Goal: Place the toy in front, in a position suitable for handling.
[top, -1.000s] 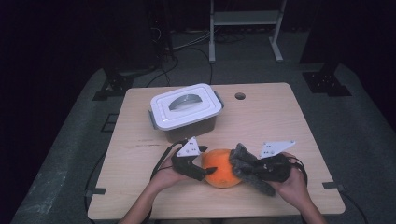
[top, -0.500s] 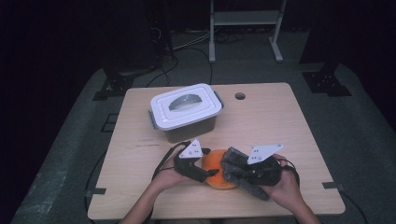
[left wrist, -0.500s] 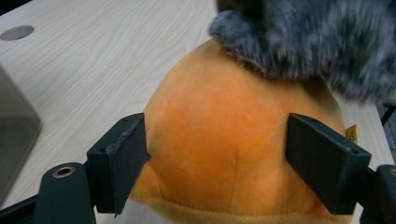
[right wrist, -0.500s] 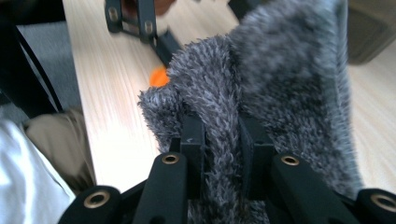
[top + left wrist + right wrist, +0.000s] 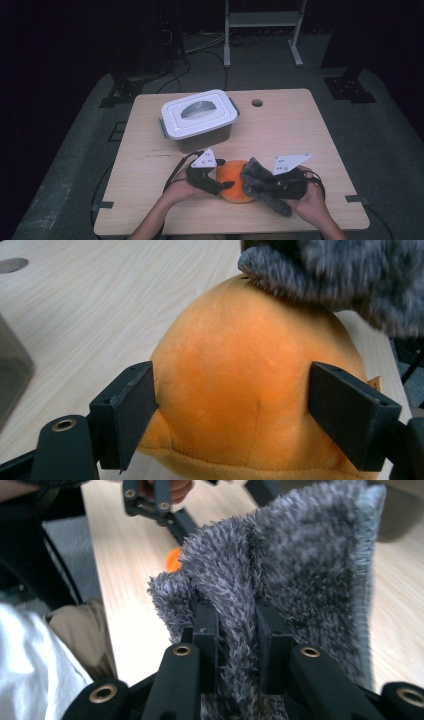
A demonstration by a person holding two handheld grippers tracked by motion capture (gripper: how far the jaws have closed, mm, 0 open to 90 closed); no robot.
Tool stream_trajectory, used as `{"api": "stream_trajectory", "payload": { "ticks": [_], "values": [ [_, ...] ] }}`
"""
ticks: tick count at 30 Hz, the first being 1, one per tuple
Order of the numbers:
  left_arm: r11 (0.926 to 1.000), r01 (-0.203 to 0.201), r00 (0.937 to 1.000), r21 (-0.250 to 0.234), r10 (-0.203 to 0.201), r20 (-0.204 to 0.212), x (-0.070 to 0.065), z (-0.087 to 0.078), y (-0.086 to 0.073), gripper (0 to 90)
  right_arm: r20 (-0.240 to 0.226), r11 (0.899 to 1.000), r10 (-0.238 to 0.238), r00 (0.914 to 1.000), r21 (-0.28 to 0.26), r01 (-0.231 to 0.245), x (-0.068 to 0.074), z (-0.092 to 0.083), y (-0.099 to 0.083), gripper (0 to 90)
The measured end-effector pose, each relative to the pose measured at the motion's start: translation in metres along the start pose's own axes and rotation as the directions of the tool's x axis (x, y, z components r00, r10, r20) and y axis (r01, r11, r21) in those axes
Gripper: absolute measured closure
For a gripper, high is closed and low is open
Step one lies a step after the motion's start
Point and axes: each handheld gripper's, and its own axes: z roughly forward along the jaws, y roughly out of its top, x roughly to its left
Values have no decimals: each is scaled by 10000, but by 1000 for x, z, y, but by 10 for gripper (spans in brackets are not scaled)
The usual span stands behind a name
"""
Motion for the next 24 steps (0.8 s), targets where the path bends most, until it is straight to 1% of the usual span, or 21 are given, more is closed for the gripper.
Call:
{"api": "stream_trajectory", "payload": {
  "ticks": [1, 3, 4, 6, 8, 10, 12, 14, 15, 17, 20, 21, 22, 23, 24],
  "values": [
    [10000, 17, 10000, 5, -17, 55, 0, 0, 0, 196, -30, 9999, -48, 10000, 120, 48, 0, 3, 0, 735],
    [10000, 38, 9997, 51, -40, 233, -1, -1, -1, 196, -279, 9999, 111, 9996, 114, -108, -4, 4, -4, 736],
    [10000, -37, 9997, 70, 36, 250, -2, -1, -1, 196, -302, 9997, 219, 9993, 87, -217, -6, 1, -5, 736],
    [9997, -193, 9993, 170, 188, 313, -3, -2, 0, 196, -60, 9990, 447, 9990, -2, -447, -10, -8, -8, 736],
    [9994, -298, 9988, 171, 291, 391, -5, 0, 0, 190, 190, 9975, 639, 9978, -299, -633, -14, -18, -9, 736],
    [9992, -357, 9982, 163, 349, 478, -7, 1, 1, 181, 247, 9940, 887, 9957, -669, -869, -18, -24, -9, 736],
    [9989, -420, 9977, 231, 407, 547, -7, 1, 1, 169, 241, 9919, 1003, 9947, -803, -981, -21, -24, -8, 736],
    [9993, -302, 9974, 215, 287, 658, -6, 0, 1, 139, 174, 9927, 1081, 9940, -552, -1070, -25, -17, -10, 735],
    [9997, -195, 9973, 164, 182, 718, -5, -1, 1, 118, 193, 9940, 1062, 9942, -283, -1057, -26, -14, -12, 732],
    [10000, -61, 9969, -31, 64, 779, -3, -4, 2, 114, 32, 9943, 1056, 9944, 117, -1056, -26, -7, -17, 729],
    [9998, -46, 9967, -175, 60, 809, -3, -7, 4, 120, -305, 9931, 1105, 9934, 432, -1092, -25, -8, -20, 729],
    [9998, -69, 9967, -172, 82, 811, -4, -7, 5, 131, -383, 9923, 1152, 9926, 492, -1133, -26, -9, -21, 730],
    [9998, -212, 9966, -36, 214, 794, -5, -6, 5, 134, -481, 9921, 1179, 9919, 486, -1156, -26, -10, -21, 732],
    [9992, -372, 9963, 121, 361, 786, -7, -5, 4, 139, -606, 9919, 1227, 9906, 408, -1204, -27, -12, -21, 734],
    [9984, -514, 9958, 235, 494, 774, -9, -2, 4, 142, -624, 9920, 1247, 9902, 266, -1232, -28, -13, -19, 735]
  ]
}}
